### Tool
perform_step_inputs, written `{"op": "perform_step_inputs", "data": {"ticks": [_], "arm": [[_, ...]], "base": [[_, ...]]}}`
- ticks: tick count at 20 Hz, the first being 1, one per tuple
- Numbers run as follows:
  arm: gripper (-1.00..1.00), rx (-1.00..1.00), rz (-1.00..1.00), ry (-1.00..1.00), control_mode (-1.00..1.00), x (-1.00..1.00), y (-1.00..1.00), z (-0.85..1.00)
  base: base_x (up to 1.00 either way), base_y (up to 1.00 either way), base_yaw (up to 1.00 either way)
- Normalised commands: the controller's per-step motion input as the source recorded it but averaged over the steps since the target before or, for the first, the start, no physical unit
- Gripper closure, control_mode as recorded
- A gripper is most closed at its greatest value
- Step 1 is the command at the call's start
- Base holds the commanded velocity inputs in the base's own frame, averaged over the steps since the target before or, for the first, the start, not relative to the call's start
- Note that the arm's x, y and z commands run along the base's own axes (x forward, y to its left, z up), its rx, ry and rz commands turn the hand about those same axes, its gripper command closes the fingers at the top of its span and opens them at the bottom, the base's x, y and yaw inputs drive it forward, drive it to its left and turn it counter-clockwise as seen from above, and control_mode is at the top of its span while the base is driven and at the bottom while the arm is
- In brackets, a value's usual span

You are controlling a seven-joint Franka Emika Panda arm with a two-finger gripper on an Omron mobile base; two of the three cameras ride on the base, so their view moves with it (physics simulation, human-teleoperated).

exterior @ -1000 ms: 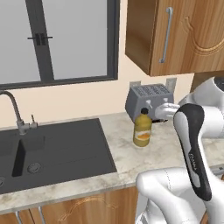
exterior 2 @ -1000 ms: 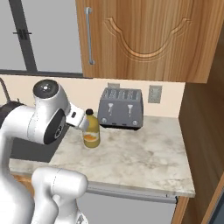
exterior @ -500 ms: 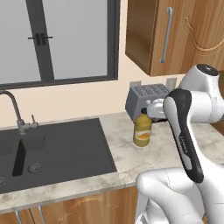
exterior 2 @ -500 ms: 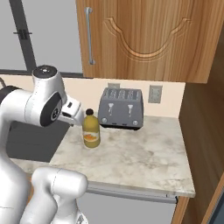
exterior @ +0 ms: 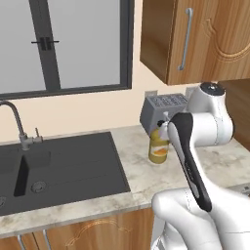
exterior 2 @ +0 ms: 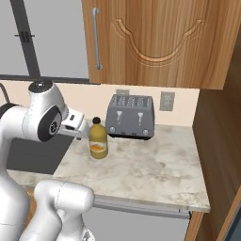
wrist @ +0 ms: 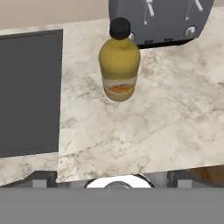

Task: Move the drinks to the dining counter.

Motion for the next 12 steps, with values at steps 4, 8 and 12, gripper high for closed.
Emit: {"op": "perform_step_inputs", "data": {"ticks": [4, 8, 12], "arm": [[-1.00, -0.01, 0.00, -0.09, -1.00, 0.32, 0.00, -0.09], [-1.00, 0.00, 0.00, 0.00, -1.00, 0.58, 0.00, 0.00], [-1.00, 0.00, 0.00, 0.00, -1.00, 0.60, -0.06, 0.00]], "base": [[0.00, 0.00, 0.00], [0.00, 0.00, 0.00], [0.00, 0.00, 0.00]]}}
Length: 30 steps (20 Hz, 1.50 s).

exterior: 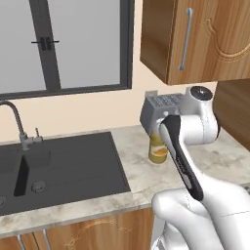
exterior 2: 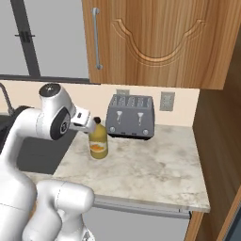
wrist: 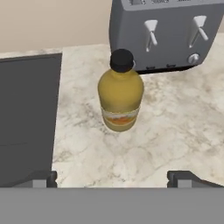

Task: Move the drinks to the dining counter.

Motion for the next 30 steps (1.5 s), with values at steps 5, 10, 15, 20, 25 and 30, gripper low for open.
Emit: {"op": "perform_step_inputs", "data": {"ticks": [5, 10, 15, 20, 25, 30], "arm": [[-1.00, 0.00, 0.00, 0.00, -1.00, 0.55, -0.10, -0.01], [-1.00, 0.00, 0.00, 0.00, -1.00, 0.44, -0.04, -0.08], [-1.00, 0.00, 0.00, 0.00, -1.00, 0.06, 0.00, -0.19], [-1.00, 0.00, 0.00, 0.00, -1.00, 0.00, 0.00, -0.17], [-1.00, 0.00, 0.00, 0.00, -1.00, -0.01, 0.00, -0.11], [-1.00, -0.01, 0.00, 0.00, -1.00, -0.06, -0.05, -0.31]], "base": [[0.00, 0.00, 0.00], [0.00, 0.00, 0.00], [0.00, 0.00, 0.00], [0.00, 0.00, 0.00], [0.00, 0.00, 0.00], [0.00, 0.00, 0.00]]}}
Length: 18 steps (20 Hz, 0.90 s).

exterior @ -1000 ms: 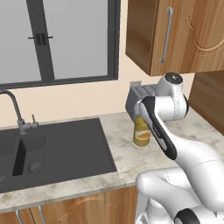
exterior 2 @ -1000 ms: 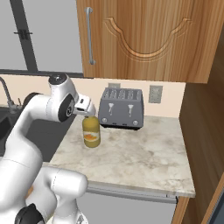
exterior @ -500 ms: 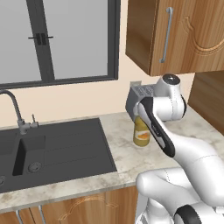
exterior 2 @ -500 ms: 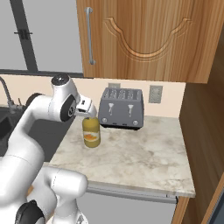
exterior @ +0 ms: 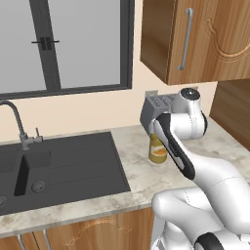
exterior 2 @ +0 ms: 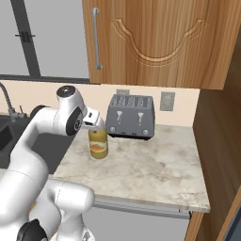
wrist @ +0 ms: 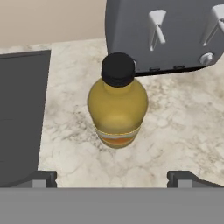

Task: Move the drinks to the dining counter.

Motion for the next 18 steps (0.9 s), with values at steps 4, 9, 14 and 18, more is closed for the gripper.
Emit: {"op": "perform_step_inputs", "data": {"ticks": [4, 9, 14, 18], "arm": [[-1.00, 0.00, 0.00, -0.01, -1.00, 0.00, -0.06, -0.21], [-1.00, 0.00, 0.00, -0.05, -1.00, 0.01, -0.05, -0.04], [-1.00, 0.00, 0.00, -0.05, -1.00, 0.11, 0.00, -0.01], [-1.00, -0.02, 0.00, -0.07, -1.00, 0.19, 0.00, 0.00]], "base": [[0.00, 0.00, 0.00], [0.00, 0.00, 0.00], [0.00, 0.00, 0.00], [0.00, 0.00, 0.00]]}}
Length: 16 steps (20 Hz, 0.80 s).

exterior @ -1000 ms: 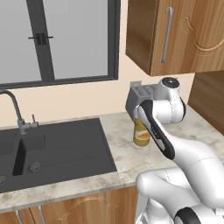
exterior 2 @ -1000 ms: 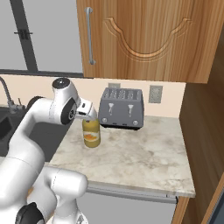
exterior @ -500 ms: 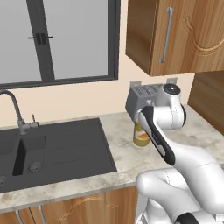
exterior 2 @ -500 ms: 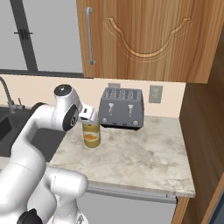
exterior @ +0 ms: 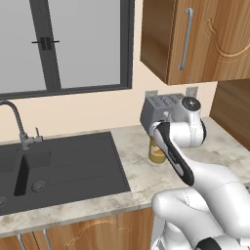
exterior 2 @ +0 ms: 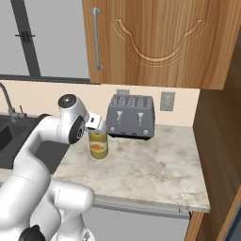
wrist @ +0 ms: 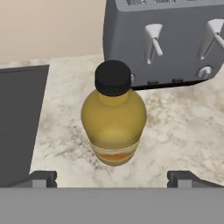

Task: Move the drinks to the dining counter.

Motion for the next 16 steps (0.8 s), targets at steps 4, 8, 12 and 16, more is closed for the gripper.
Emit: {"op": "perform_step_inputs", "data": {"ticks": [4, 8, 12, 16], "arm": [[-1.00, -0.02, 0.00, -0.07, -1.00, 0.16, 0.00, 0.00], [-1.00, -0.01, 0.00, -0.06, -1.00, 0.09, 0.00, 0.00], [-1.00, 0.00, 0.00, -0.04, -1.00, 0.03, 0.00, 0.00], [-1.00, 0.00, 0.00, -0.01, -1.00, 0.11, 0.00, 0.00]], "base": [[0.00, 0.00, 0.00], [0.00, 0.00, 0.00], [0.00, 0.00, 0.00], [0.00, 0.00, 0.00]]}}
